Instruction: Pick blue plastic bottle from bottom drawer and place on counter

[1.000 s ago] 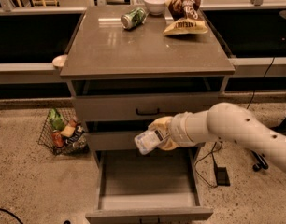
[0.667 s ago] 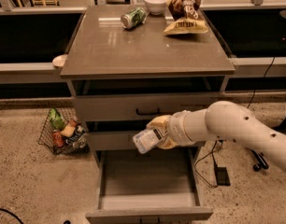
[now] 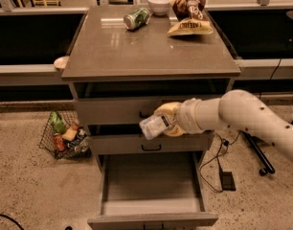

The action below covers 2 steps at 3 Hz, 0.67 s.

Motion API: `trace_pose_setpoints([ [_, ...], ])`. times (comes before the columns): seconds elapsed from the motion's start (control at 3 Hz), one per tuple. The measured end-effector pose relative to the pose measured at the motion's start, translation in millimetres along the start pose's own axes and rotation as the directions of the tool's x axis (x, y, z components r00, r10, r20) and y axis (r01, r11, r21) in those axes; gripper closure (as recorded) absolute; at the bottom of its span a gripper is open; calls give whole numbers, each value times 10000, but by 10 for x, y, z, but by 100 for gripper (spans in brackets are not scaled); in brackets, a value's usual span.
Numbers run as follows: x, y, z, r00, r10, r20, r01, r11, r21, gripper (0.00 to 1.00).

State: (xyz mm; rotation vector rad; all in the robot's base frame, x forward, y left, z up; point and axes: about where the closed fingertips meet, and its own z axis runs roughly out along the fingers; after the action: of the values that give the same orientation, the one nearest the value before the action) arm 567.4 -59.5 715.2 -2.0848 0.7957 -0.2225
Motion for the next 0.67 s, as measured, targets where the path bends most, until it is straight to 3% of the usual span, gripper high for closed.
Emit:
trace_pose_setpoints([
  [0.33,329,-608,-209,9974,-591,-409,631,9926,1037,100],
  [0.67,547,-1257,-524,9800,-1598,-1183,1775,9714,1578,100],
])
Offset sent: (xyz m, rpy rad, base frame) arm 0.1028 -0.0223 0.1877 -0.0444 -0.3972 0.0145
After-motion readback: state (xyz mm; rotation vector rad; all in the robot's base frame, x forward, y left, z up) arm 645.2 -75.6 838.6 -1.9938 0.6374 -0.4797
